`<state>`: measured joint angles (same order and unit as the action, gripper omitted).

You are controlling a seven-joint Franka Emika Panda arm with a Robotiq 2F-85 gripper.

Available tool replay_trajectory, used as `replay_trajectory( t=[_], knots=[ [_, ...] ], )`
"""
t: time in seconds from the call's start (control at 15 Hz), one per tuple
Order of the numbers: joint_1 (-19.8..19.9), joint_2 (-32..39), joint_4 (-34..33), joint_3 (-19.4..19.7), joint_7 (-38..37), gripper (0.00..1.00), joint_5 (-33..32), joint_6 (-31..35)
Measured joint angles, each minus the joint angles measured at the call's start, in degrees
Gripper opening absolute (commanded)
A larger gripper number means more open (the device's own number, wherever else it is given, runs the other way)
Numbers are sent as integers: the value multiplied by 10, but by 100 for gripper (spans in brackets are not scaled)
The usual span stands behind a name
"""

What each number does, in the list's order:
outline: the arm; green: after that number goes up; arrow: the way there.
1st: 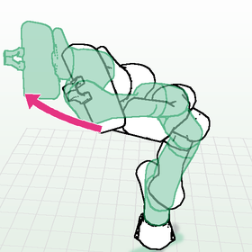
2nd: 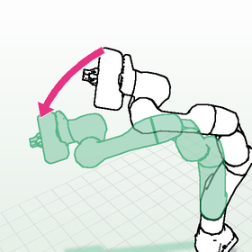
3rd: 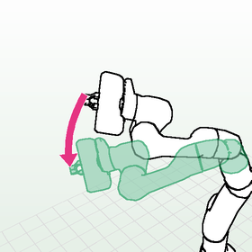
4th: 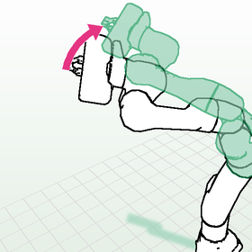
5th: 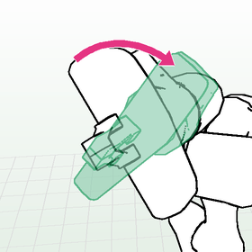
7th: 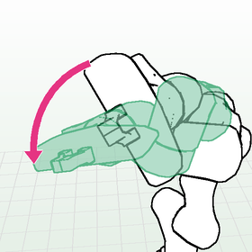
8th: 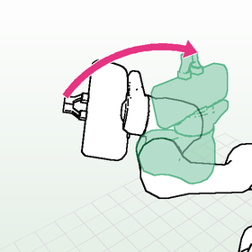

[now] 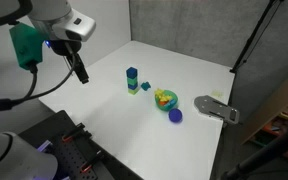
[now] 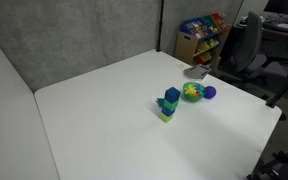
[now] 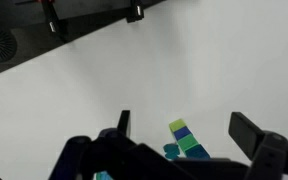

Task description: Remove one yellow toy from the green bowl and put it on the table

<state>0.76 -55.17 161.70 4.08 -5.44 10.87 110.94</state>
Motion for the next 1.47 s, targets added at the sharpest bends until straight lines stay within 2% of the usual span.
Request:
replay_trajectory(
  t=[0.93, 1.47],
  knots=[
    [0, 14, -5, -1, 0, 100, 0, 0],
    [2, 114, -46, -1, 3, 100, -1, 40]
  ],
)
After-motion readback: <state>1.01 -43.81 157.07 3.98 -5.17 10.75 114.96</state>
